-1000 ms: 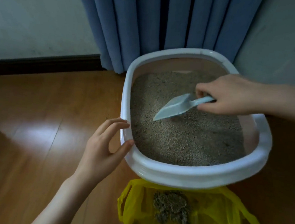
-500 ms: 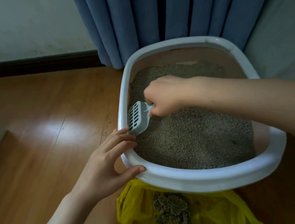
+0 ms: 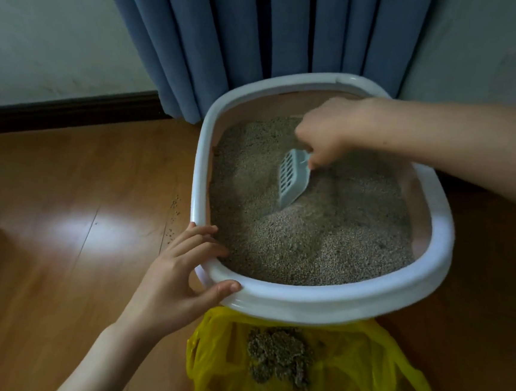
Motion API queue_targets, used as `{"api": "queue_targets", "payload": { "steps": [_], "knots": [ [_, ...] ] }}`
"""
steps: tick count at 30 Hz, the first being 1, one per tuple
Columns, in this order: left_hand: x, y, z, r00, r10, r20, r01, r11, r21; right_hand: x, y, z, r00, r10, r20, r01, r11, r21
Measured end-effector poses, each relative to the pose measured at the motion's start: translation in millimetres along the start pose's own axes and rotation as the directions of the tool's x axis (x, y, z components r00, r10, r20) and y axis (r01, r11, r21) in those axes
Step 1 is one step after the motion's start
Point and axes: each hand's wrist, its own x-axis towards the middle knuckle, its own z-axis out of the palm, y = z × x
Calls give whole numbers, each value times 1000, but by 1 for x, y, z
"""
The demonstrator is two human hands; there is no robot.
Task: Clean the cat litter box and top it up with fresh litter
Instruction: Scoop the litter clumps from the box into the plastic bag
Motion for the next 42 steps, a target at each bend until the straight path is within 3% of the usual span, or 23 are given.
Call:
{"api": "queue_targets", "payload": {
  "steps": [6, 10, 13, 17, 25, 29, 32, 37, 42],
  "knots": [
    [1, 0, -6, 998, 14, 55, -14, 1000, -2, -6, 5, -27, 984, -173, -49, 178, 975, 134],
    [1, 1, -9, 996, 37, 87, -38, 999, 11, 3, -50, -23, 917, -394, -62, 398, 916, 60],
    [1, 0, -8, 996, 34, 85, -34, 999, -3, 13, -78, -11, 880, -463, -101, 463, 886, -30],
    [-2, -2, -6, 998, 36, 60, -36, 999, 0, 26, -84, 10, 921, -388, -41, 378, 913, -154],
    [-3, -5, -1, 997, 73, 10, -73, 997, -38, 49, 3, -4, 990, -112, -87, 118, 991, 57],
    [-2, -5, -1, 997, 74, 3, -74, 996, -49, 48, 28, -25, 987, -114, -110, 126, 987, 105],
    [-1, -5, -1, 997, 79, 4, -79, 996, -49, 51, -5, -27, 983, -142, -119, 159, 976, 148],
    [0, -5, -2, 997, 75, 14, -74, 996, -57, 67, -53, -13, 980, -46, -195, 57, 997, 50],
    [1, -4, -1, 997, 77, 16, -76, 995, -60, 69, -59, -9, 999, -24, -45, 15, 982, -187]
  ]
}}
